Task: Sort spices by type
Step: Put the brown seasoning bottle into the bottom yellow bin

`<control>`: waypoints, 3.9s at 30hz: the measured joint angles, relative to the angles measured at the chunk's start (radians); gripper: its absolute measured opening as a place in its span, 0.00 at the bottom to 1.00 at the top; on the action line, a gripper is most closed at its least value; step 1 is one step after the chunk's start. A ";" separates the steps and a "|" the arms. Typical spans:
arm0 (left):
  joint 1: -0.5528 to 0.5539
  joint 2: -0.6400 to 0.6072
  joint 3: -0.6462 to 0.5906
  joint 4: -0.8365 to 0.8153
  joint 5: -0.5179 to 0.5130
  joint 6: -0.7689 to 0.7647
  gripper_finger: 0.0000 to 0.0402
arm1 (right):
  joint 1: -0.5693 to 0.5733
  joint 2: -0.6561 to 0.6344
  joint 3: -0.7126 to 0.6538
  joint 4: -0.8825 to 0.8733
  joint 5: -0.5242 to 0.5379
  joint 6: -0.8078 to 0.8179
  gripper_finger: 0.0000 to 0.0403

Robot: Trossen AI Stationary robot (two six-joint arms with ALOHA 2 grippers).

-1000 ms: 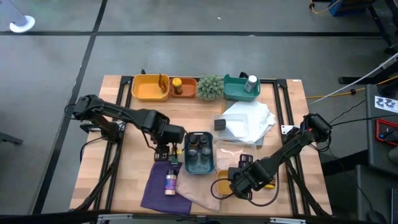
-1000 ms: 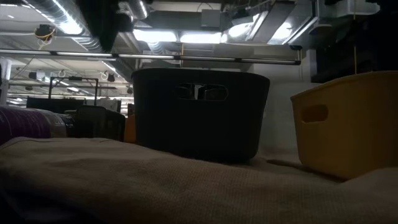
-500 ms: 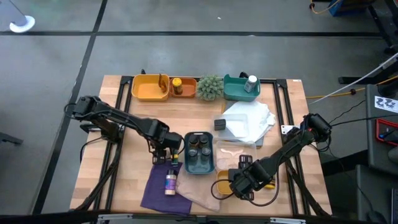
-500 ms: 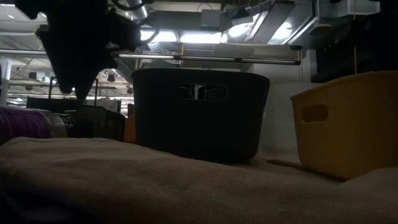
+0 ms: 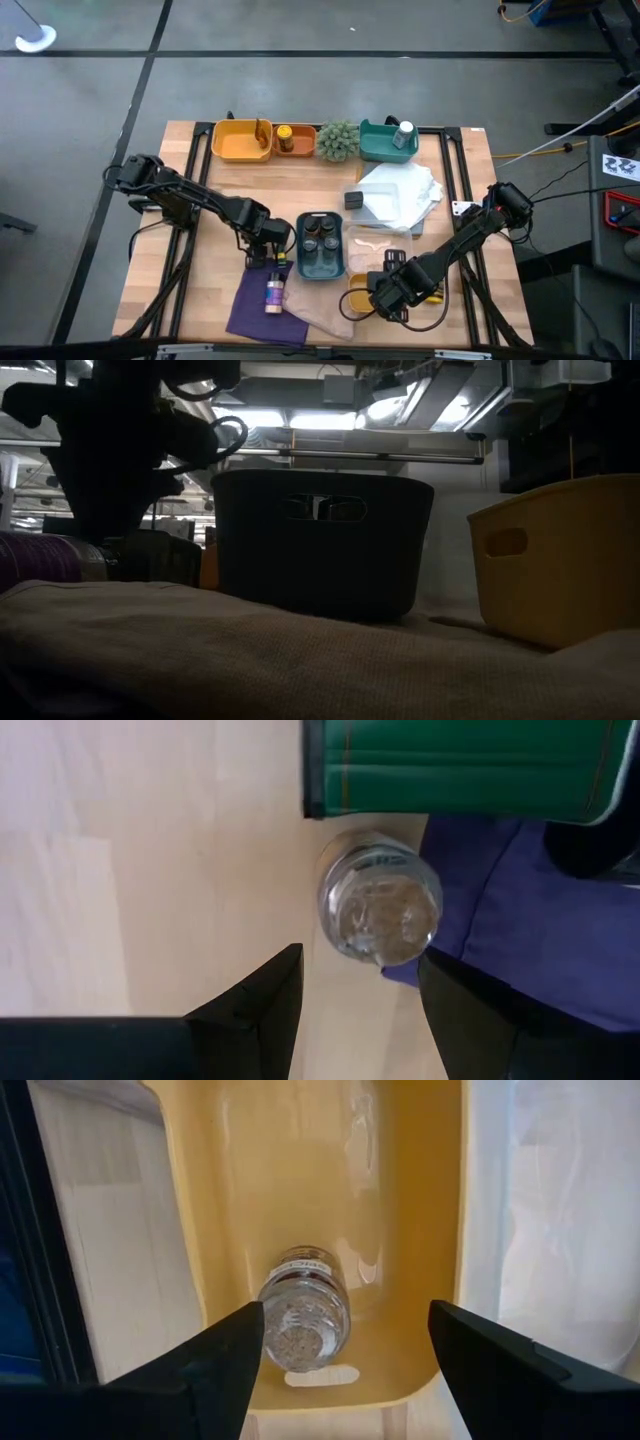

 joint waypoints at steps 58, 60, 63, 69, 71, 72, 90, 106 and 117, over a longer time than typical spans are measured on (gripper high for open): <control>-0.013 0.057 0.005 0.170 -0.031 0.090 0.45 | 0.000 0.001 0.001 0.005 -0.036 0.001 0.70; -0.013 0.057 0.005 0.170 -0.032 0.090 0.45 | 0.000 0.001 0.001 0.005 -0.036 0.001 0.70; -0.012 0.057 0.005 0.170 -0.032 0.072 0.45 | 0.000 0.001 0.001 0.005 -0.036 0.001 0.70; -0.012 0.057 0.004 0.170 -0.033 0.059 0.45 | 0.000 0.001 0.001 0.005 -0.036 0.001 0.70; -0.012 0.058 0.004 0.170 -0.033 0.058 0.45 | 0.000 0.001 0.001 0.005 -0.036 0.001 0.70; -0.012 0.058 0.003 0.170 -0.033 0.062 0.45 | 0.000 0.001 0.001 0.005 -0.036 0.001 0.70; -0.011 0.065 -0.002 0.160 -0.041 0.061 0.63 | 0.000 0.001 0.001 0.005 -0.037 0.000 0.70; -0.012 0.086 0.000 0.196 -0.036 0.069 0.59 | 0.000 -0.001 0.001 0.002 -0.037 0.000 0.70; -0.012 0.077 0.009 0.125 -0.033 0.059 0.40 | 0.001 -0.063 0.001 -0.015 -0.021 0.000 0.70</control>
